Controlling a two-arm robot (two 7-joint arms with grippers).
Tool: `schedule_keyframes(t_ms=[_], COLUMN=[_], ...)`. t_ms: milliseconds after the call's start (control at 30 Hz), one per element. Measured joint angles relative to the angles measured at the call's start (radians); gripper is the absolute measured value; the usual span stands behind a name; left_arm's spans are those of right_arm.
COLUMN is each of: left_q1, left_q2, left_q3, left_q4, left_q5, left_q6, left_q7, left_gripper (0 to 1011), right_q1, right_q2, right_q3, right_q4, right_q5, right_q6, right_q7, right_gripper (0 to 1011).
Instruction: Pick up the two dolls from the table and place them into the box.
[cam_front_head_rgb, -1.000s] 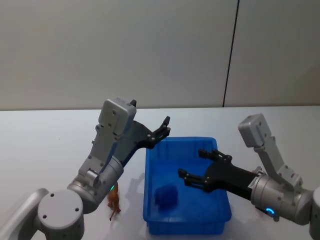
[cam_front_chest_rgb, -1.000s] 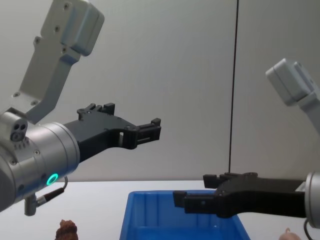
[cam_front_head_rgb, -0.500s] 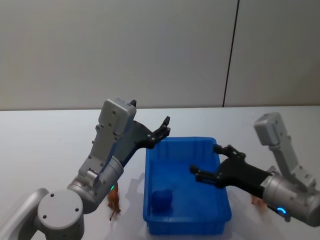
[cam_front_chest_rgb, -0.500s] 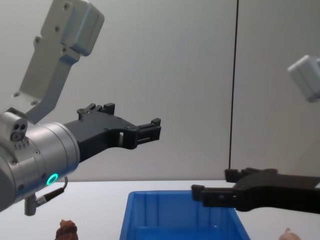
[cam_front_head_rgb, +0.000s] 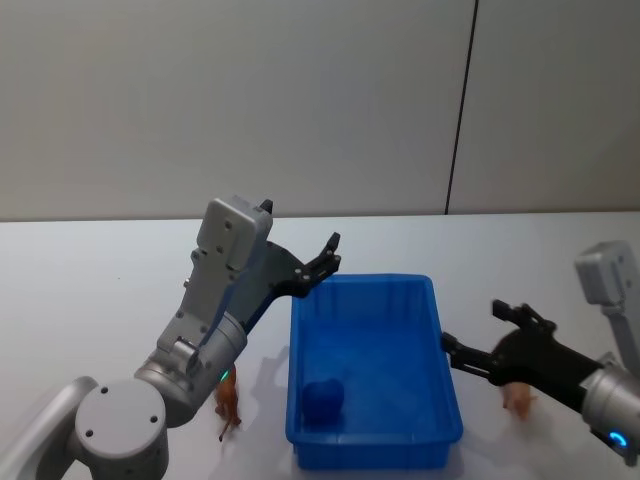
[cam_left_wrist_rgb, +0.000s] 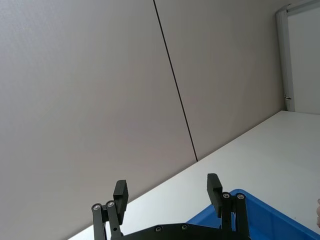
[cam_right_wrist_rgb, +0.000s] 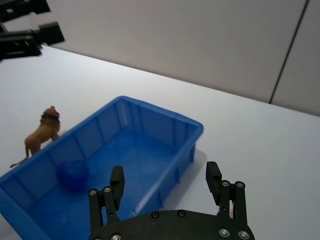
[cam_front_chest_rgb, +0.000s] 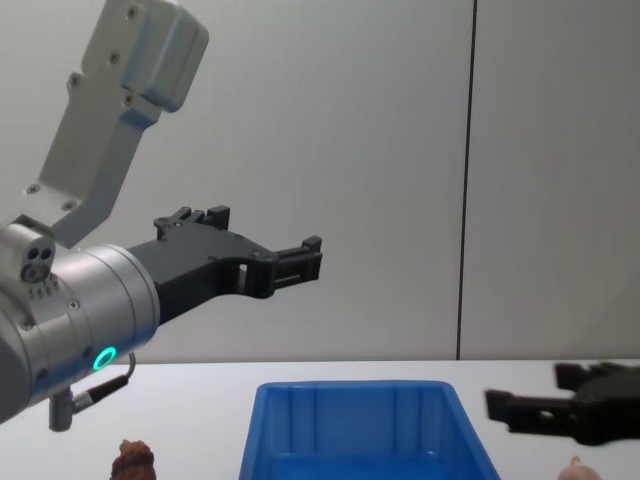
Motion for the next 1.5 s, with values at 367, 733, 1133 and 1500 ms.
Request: schedule_keyframes(t_ms=[367,733,1133,1500], left_q1=[0.000,0.000,0.000,0.000], left_q2=[0.000,0.000,0.000,0.000], left_q3=[0.000,0.000,0.000,0.000], left_q4=[0.000,0.000,0.000,0.000], left_q5=[0.000,0.000,0.000,0.000], left_q6=[0.000,0.000,0.000,0.000], left_q7=[0.000,0.000,0.000,0.000], left_gripper=[1001,1001,1001,1001], right_q1=[-0.065,-0.090,-0.069,-0.030], right_q2=[0.049,0.060,0.031,0.004], right_q3=[0.023,0.023,0.009,0.001], right_q4=[-0.021,-0.006,0.063,0.118], right_q5=[0.029,0.024,0.016,0.014], right_q6=[0.017,0.045,0.061,0.083], right_q7=[-0.066,-0.095,-0.126,-0.134], right_gripper=[1000,1000,1000,856])
